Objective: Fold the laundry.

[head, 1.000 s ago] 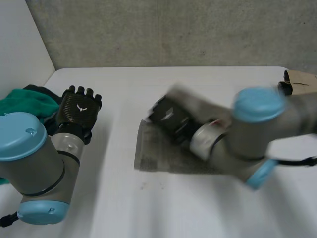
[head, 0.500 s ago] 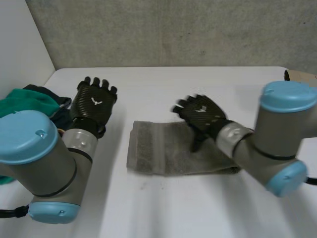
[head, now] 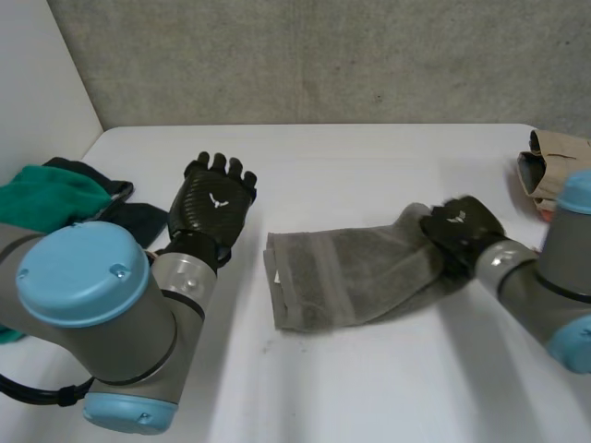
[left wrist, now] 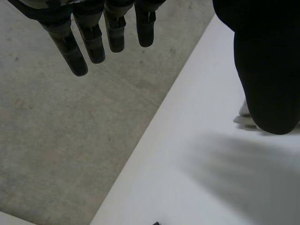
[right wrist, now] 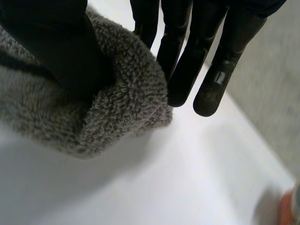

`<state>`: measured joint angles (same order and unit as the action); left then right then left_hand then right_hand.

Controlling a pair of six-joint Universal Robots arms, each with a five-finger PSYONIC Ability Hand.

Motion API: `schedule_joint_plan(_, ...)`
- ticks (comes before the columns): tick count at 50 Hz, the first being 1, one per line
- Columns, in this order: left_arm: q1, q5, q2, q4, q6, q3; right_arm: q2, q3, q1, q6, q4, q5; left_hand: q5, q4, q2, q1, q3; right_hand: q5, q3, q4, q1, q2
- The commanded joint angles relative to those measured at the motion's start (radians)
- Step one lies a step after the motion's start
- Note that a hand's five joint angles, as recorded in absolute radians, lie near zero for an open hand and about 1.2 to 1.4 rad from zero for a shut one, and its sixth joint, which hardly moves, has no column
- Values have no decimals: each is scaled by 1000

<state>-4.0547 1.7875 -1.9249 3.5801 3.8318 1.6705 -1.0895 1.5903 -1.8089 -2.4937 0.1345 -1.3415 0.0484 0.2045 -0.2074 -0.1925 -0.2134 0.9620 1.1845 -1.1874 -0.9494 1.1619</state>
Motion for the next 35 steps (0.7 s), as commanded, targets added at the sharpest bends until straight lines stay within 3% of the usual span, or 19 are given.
schedule_joint_plan(1,-35,4,76,-20,-5,21,42,-168,-372,139,48,-50,-48,-30,33,18,39,260,212,-209,-447,234)
schedule_joint_plan(6,-58,6,102,-38,-8,43,130,-188,-519,171,60,54,-48,-30,33,18,39,260,212,-209,-447,234)
schedule_joint_plan(9,-56,7,102,-41,-8,52,163,-185,-541,165,59,93,-48,-30,33,18,39,260,212,-209,-447,234)
schedule_joint_plan(11,-58,7,101,-41,-9,55,163,-179,-538,145,60,111,-48,-30,33,18,39,-98,-146,149,-89,-123)
schedule_joint_plan(14,-58,6,96,-40,-18,46,142,-179,-535,43,68,98,-48,-30,33,18,39,-962,-1010,1013,775,-987)
schedule_joint_plan(17,-55,6,93,-40,-34,31,105,-188,-495,-86,60,67,-48,-30,33,18,39,-962,-1010,1013,775,-987)
schedule_joint_plan(18,-47,4,92,-38,-44,14,65,-181,-434,-205,54,49,-48,-30,33,18,39,-962,-1010,1013,775,-987)
schedule_joint_plan(21,-36,6,87,-40,-66,-17,10,-168,-353,-359,45,44,-48,-30,33,18,39,-962,-1010,1013,775,-987)
schedule_joint_plan(22,-23,6,78,-40,-86,-40,-21,-162,-307,-464,34,45,-48,-30,33,18,39,-962,-1010,1013,775,-987)
schedule_joint_plan(26,42,4,31,-46,-168,-106,-66,-159,-235,-655,-53,48,-48,-30,33,18,39,-962,-1010,1013,775,-987)
schedule_joint_plan(35,141,16,-143,-213,-339,-261,-11,-240,-199,-683,-199,51,-48,-30,33,18,39,-962,-1010,1013,775,-987)
